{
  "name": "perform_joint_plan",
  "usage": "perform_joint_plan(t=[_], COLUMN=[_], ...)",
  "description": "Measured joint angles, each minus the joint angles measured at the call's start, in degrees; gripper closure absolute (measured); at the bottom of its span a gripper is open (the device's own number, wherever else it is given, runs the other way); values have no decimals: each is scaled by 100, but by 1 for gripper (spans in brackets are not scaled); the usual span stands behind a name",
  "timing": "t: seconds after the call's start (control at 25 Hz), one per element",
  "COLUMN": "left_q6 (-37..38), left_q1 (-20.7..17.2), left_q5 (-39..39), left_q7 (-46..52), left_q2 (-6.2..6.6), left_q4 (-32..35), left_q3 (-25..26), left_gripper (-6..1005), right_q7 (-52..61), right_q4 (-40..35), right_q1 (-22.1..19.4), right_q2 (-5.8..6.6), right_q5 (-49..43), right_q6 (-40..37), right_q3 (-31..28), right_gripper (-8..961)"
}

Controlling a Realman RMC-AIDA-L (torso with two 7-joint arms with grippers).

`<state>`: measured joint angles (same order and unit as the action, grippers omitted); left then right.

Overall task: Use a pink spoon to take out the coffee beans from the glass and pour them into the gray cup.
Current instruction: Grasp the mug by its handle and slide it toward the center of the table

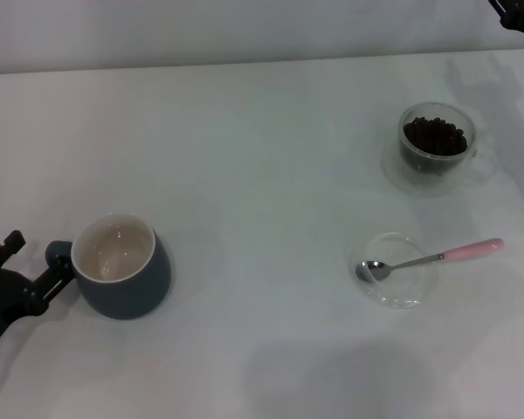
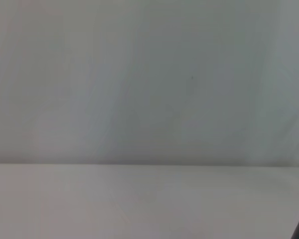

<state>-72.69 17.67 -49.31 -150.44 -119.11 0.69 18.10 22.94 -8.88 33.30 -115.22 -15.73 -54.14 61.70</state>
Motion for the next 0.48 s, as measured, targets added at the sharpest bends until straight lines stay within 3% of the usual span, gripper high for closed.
perform_joint_plan(t=[0.48], left_q6=[138], left_q1=[14], left_q5=[-79], left_q7=[-163], left_q2=[-21], left_q4=[-174], left_q3=[36], left_gripper=[270], right_q7=[11], right_q4=[0], right_q1=[-25], right_q2=[-9], right_q5=[0], right_q6=[-16], right_q3=[0], right_gripper=[172])
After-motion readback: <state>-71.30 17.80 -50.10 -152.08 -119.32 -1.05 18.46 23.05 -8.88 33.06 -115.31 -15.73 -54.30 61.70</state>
